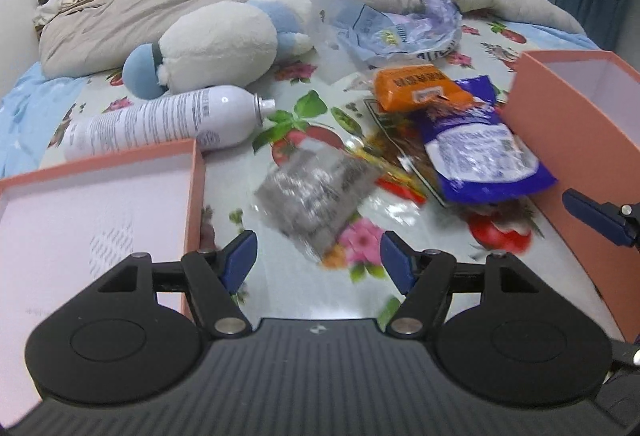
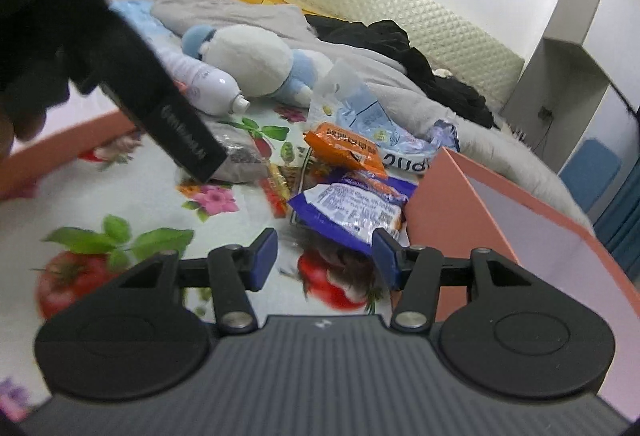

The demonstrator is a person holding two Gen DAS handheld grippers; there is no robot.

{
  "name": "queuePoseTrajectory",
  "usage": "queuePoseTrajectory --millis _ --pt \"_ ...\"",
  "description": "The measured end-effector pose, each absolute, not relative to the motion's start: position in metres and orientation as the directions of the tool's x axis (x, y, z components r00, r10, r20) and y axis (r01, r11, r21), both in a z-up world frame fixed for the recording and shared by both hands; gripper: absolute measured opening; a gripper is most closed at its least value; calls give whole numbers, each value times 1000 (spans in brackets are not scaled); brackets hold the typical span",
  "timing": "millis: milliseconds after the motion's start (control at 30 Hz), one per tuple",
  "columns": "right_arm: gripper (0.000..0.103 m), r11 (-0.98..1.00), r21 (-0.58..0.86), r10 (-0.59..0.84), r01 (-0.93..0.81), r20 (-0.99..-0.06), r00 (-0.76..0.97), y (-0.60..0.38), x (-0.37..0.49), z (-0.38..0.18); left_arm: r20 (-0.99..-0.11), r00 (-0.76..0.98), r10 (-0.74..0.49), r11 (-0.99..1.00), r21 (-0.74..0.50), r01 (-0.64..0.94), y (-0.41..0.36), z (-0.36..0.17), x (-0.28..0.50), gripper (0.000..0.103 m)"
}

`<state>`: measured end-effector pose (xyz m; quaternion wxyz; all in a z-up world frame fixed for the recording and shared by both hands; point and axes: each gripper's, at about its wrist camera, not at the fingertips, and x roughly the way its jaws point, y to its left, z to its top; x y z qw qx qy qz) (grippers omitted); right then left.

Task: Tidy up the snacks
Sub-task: 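Lower left gripper onto clear silver-filled packet and close it while right approaches blue bag, then lift the clear packet with the left gripper while the right grasps the blue snack bag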

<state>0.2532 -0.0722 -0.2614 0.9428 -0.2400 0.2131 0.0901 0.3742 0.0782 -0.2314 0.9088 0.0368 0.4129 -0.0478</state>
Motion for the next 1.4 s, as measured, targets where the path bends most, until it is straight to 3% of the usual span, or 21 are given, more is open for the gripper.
queuePoseTrajectory --millis 533,600,633,800,867,1067,1400 --pt "53 775 -580 3 -250 -392 920 -49 300 -289 -763 642 -78 972 84 219 79 -246 439 73" --pt "46 778 -572 1 -258 -411 912 -49 304 -293 -766 638 -74 971 90 221 77 -250 444 73" --pt "35 779 -569 -2 -263 -422 907 -49 305 -295 -769 635 -76 971 89 224 76 -253 446 73" --pt "25 774 -571 5 -272 -424 906 -47 305 -299 -766 636 -93 966 84 243 71 -260 451 73" --pt "17 776 -565 10 -279 -432 902 -46 304 -297 -759 645 -90 969 84 234 68 -261 451 68" --pt "10 800 -531 33 -280 -427 904 -48 297 -278 -759 647 -68 971 99 217 62 -258 448 56" --pt "8 826 -473 92 -306 -423 902 -62 262 -252 -796 605 -30 993 47 112 68 -242 407 52"
